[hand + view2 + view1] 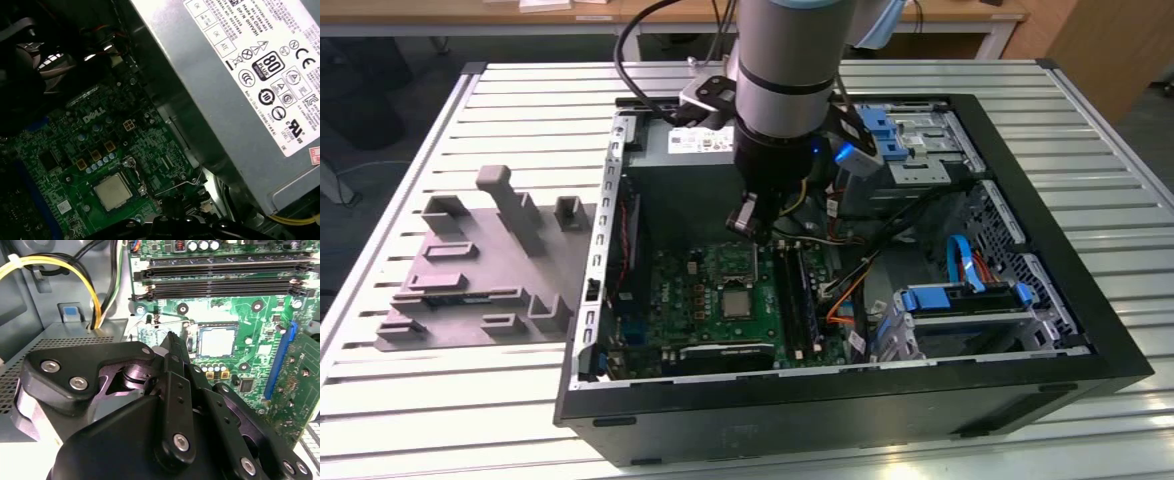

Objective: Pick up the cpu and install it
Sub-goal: 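Close the cpu cover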

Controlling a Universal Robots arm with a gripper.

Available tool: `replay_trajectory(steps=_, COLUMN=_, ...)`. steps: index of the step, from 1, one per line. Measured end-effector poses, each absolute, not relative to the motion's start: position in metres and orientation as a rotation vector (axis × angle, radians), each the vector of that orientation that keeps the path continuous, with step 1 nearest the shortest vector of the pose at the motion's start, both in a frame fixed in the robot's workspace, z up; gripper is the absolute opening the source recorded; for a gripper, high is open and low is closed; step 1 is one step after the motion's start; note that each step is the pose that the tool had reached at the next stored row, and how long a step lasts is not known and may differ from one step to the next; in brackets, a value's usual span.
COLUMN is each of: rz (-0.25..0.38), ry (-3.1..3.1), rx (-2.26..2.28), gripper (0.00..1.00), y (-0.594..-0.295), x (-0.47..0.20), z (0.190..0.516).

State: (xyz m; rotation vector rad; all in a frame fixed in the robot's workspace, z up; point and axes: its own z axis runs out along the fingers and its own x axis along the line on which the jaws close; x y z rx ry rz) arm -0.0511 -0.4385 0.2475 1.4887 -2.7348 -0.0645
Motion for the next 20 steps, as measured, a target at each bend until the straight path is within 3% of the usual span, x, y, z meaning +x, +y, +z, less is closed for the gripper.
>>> replay_trajectory(steps=20, rz=-0.053, ry=-2.729, rx=1.492, gripper=0.11, y=-0.4451, x=-0.0513, z=0.2470)
